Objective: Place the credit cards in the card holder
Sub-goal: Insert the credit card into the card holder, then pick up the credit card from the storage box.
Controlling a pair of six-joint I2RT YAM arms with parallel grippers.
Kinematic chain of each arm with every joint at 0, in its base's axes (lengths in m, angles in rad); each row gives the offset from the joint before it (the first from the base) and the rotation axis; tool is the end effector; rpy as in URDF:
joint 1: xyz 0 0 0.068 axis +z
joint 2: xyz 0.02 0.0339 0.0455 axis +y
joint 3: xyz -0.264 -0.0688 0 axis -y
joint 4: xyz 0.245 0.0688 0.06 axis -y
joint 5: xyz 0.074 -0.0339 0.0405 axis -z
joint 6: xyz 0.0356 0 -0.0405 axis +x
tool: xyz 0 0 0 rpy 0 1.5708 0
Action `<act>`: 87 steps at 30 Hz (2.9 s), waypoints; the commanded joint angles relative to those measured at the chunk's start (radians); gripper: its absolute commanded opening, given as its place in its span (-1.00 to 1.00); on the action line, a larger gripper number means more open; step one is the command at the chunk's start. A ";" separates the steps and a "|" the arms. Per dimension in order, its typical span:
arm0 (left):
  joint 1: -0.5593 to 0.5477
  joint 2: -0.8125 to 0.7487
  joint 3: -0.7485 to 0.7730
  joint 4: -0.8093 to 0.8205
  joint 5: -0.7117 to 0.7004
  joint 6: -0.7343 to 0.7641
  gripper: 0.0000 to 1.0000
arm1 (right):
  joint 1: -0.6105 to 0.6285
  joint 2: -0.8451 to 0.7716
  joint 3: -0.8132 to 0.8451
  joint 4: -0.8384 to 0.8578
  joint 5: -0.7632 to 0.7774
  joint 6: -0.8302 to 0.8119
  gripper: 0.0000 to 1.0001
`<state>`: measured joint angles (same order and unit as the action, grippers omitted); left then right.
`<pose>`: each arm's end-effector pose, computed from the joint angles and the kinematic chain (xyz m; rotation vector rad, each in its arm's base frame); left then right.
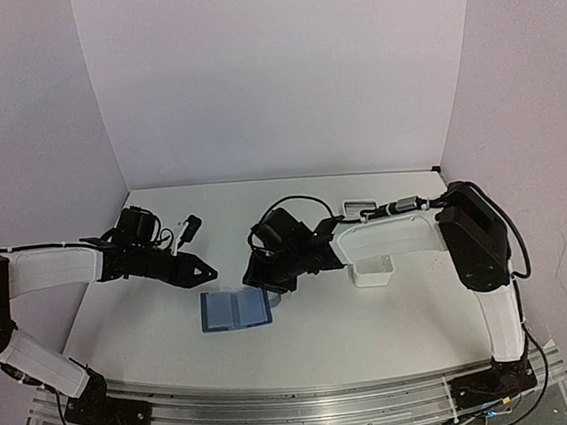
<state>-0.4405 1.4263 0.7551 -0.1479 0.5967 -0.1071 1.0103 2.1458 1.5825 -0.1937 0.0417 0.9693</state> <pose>0.2464 -0.1383 0.1938 0.6865 2.3219 -0.9681 0.2577 0.4078 0.1797 -0.0290 2.5218 0.8796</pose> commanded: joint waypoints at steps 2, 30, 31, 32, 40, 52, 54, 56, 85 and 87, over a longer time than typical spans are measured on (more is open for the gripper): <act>-0.001 0.040 0.012 0.061 -0.020 -0.057 -0.30 | -0.015 -0.128 0.065 -0.134 0.148 -0.119 -0.08; 0.037 0.142 0.124 0.104 -0.092 0.031 0.48 | -0.583 -0.062 0.127 -0.195 0.244 -2.315 0.97; 0.041 0.149 0.126 0.106 -0.089 0.032 0.48 | -0.583 -0.052 0.125 -0.193 0.253 -2.339 0.97; 0.046 0.152 0.125 0.107 -0.087 0.032 0.48 | -0.582 -0.044 0.125 -0.193 0.260 -2.352 0.97; 0.067 0.170 0.114 0.118 -0.082 0.023 0.49 | -0.572 0.049 0.118 -0.087 0.319 -2.422 0.96; 0.079 0.179 0.098 0.131 -0.072 0.009 0.48 | -0.564 0.106 0.130 -0.015 0.336 -2.435 0.96; 0.081 0.180 0.102 0.132 -0.074 0.014 0.49 | -0.561 0.111 0.131 -0.012 0.344 -2.434 0.97; 0.083 0.180 0.102 0.131 -0.074 0.016 0.48 | -0.560 0.110 0.132 -0.007 0.354 -2.430 0.96; 0.087 0.160 0.079 0.132 -0.057 0.004 0.48 | -0.561 0.045 0.153 -0.016 0.335 -2.335 0.06; 0.088 0.159 0.077 0.134 -0.054 0.001 0.48 | -0.560 0.041 0.153 -0.028 0.324 -2.329 -0.06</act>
<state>-0.3588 1.6066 0.8314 -0.0425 0.5240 -0.1042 0.4488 2.2421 1.7145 -0.2341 0.3885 -1.3853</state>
